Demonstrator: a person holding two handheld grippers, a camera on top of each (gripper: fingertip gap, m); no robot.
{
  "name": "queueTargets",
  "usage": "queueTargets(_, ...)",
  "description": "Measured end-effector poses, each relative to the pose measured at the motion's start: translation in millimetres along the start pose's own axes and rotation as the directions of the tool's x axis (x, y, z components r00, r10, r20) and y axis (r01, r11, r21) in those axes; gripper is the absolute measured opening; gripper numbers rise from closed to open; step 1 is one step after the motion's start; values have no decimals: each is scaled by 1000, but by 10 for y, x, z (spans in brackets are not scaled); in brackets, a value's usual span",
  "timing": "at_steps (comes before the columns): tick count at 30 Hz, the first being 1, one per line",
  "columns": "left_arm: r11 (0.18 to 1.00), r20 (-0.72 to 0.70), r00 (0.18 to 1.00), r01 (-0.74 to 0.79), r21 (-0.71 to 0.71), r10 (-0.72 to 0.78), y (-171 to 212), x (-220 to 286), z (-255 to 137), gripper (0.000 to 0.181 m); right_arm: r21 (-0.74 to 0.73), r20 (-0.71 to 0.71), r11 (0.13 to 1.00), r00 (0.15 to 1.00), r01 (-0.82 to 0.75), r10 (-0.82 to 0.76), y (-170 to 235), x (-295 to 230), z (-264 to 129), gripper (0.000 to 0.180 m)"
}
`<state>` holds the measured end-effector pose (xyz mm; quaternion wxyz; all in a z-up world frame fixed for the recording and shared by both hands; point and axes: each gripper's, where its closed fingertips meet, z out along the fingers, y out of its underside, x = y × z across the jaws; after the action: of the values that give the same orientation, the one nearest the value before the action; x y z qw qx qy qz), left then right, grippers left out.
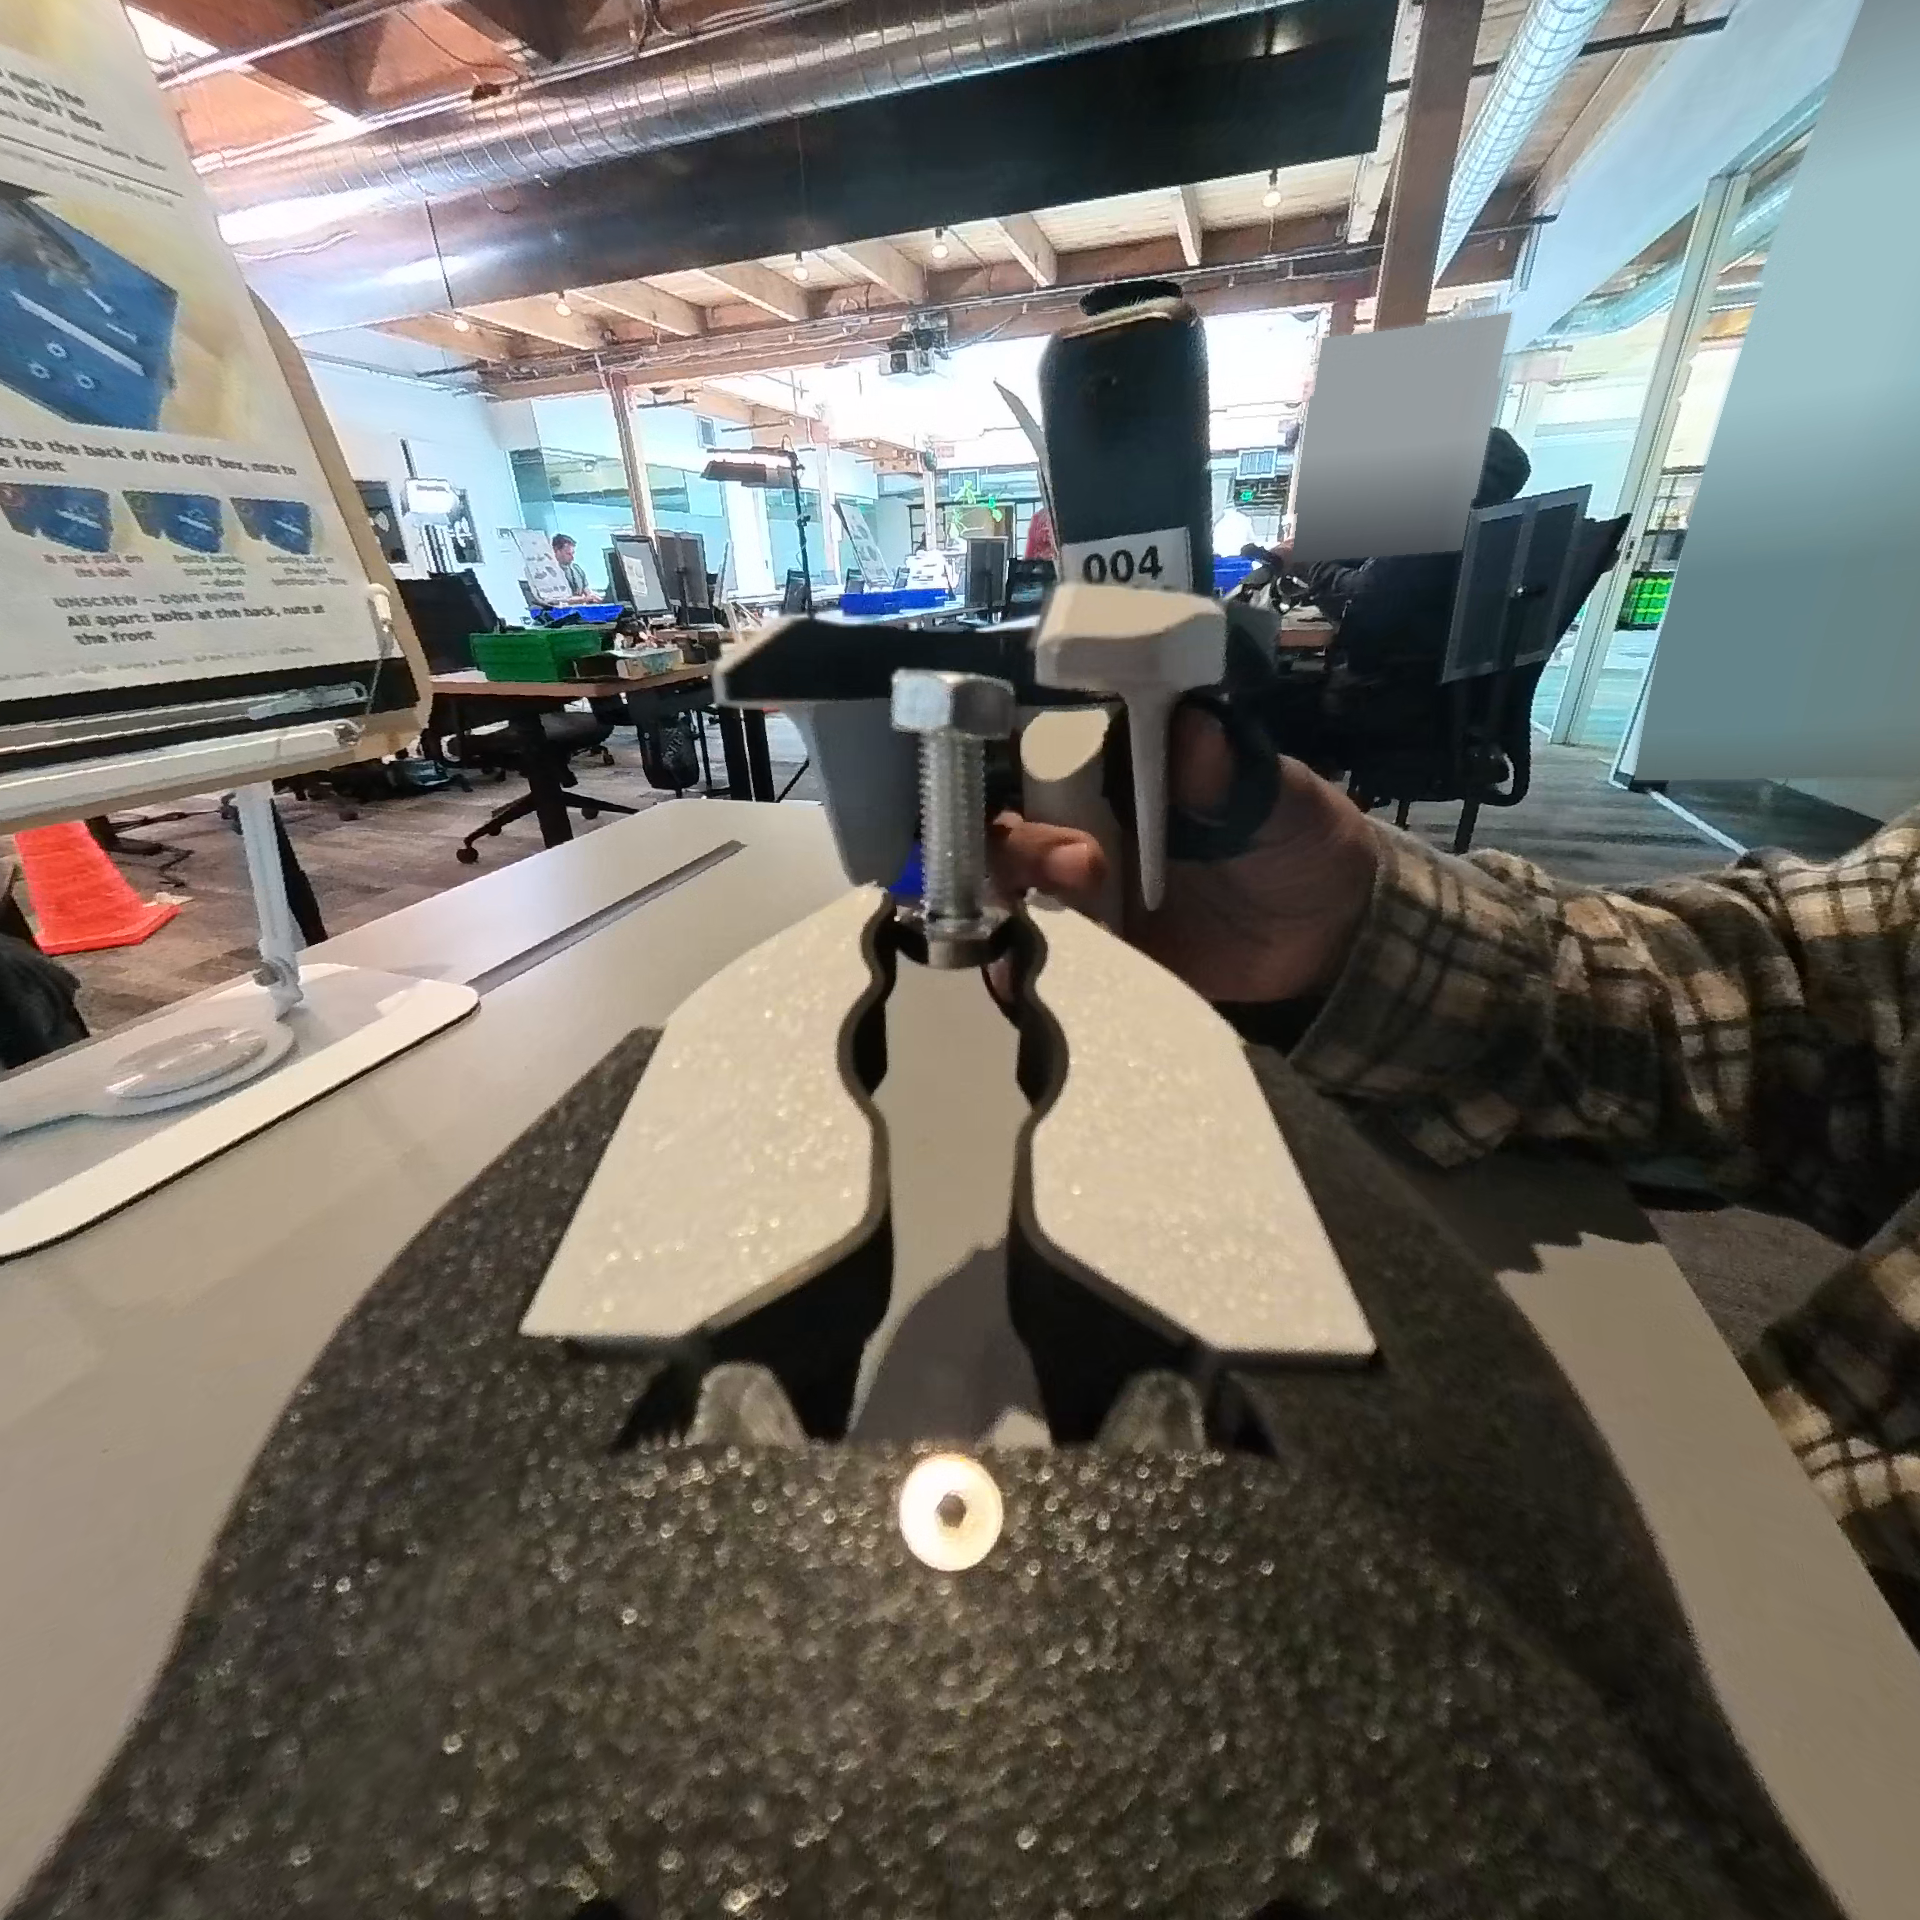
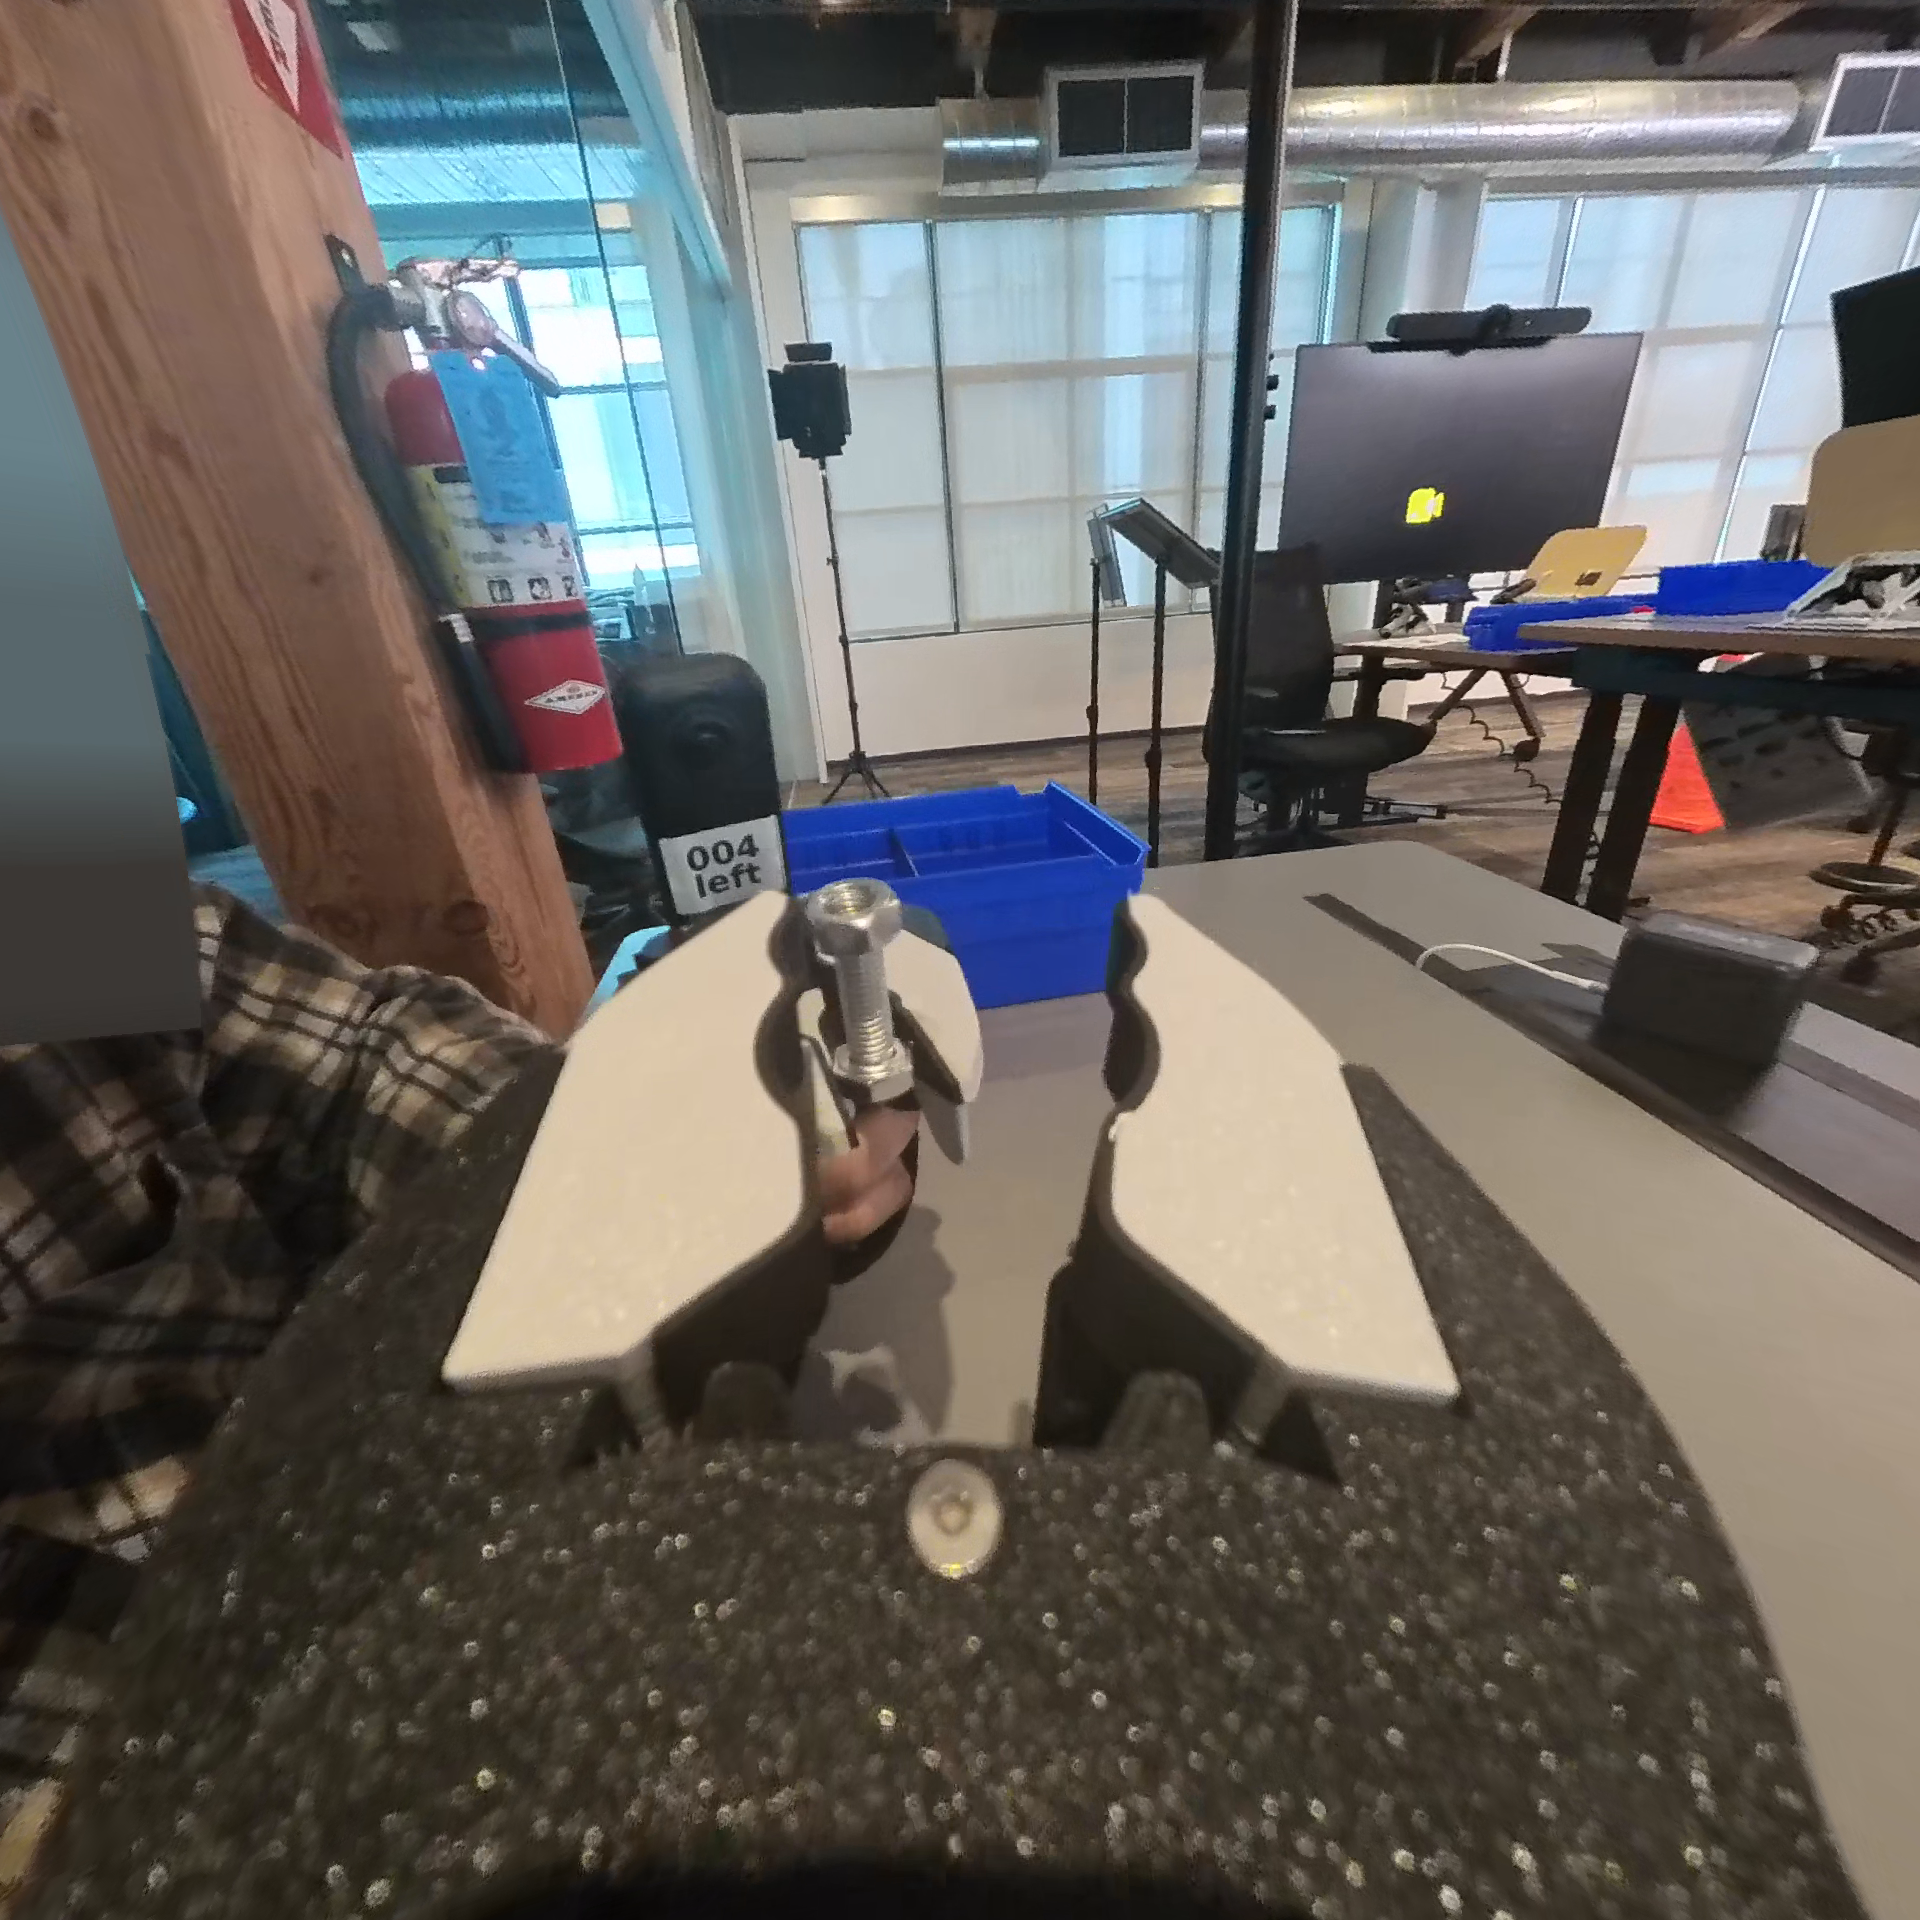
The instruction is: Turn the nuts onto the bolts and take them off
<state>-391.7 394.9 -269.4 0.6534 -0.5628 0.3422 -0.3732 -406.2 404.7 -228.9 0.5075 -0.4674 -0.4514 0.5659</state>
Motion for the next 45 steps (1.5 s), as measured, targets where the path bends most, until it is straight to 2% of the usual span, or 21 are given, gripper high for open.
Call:
queueTargets(6, 1000, 1, 1000, -1, 3, 1, -6, -4, -5, 20, 17, 14, 1000, 1000, 19, -20, -44, -52, -23, 48)
queueTargets(8, 1000, 5, 1000, 6, -1, -6, 1, -18, -5, 20, 9, -21, 999, 999, 48, -47, -50, -74, -42, 47)
queueTargets(11, 1000, 15, 1000, 27, -11, -27, 33, -48, 4, 20, 3, -173, 989, 974, 148, -146, -68, -90, -83, 41)
queueTargets(14, 998, 14, 998, 68, -11, -68, 63, -66, 12, 20, -85, -374, 964, 888, 253, -266, -25, -32, -148, 36)
queueTargets(17, 996, 12, 996, 87, -11, -87, 74, -67, 19, 20, -141, -464, 952, 831, 271, -306, 33, -10, -146, 32)
queueTargets(24, 995, 2, 996, 93, -22, -93, 89, -36, 36, 20, -95, -412, 983, 893, 155, -181, 125, -56, 8, 28)
queueTargets(35, 996, 7, 999, 45, -71, -44, 162, -14, 60, 20, -232, -335, 949, 898, 214, -284, 186, -70, 78, 19)
queueTargets(45, 993, 35, 999, -33, -112, 37, 199, -2, 60, 19, -283, -258, 949, 942, 138, -214, 230, -101, 35, 18)
